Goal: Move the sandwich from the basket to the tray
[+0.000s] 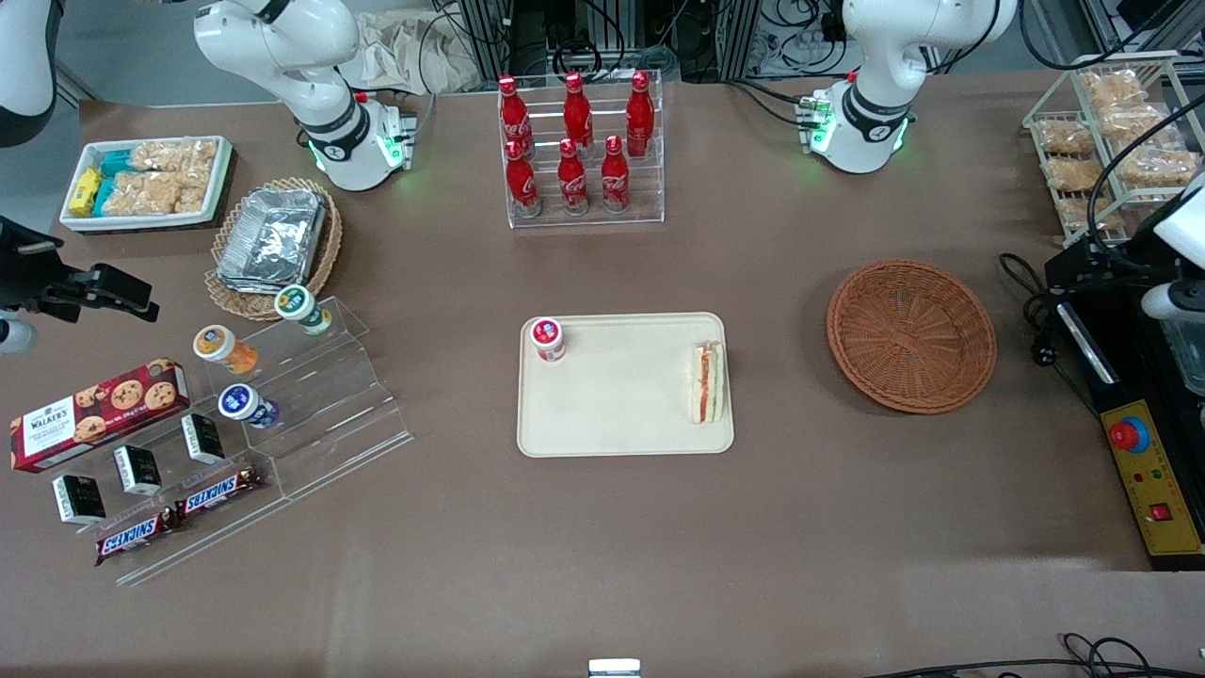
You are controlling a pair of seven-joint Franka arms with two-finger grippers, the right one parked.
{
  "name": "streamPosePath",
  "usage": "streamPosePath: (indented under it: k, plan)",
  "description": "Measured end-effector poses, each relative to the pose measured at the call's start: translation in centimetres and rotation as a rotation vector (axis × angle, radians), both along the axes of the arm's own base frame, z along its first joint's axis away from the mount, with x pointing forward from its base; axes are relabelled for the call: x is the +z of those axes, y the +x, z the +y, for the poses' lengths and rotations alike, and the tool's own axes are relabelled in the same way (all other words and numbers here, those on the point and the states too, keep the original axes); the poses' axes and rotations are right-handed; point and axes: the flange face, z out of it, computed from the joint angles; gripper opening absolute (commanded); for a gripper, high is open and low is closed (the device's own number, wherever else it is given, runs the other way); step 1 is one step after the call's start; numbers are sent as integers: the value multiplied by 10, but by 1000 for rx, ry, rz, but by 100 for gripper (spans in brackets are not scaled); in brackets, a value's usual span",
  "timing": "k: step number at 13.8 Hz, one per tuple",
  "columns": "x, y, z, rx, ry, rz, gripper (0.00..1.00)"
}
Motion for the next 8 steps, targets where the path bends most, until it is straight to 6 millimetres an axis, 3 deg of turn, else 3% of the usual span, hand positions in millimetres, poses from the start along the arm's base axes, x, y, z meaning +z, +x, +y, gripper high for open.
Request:
streamPosePath:
  k: [8]
  plan:
    - [-10, 14, 7, 15, 8, -9, 100]
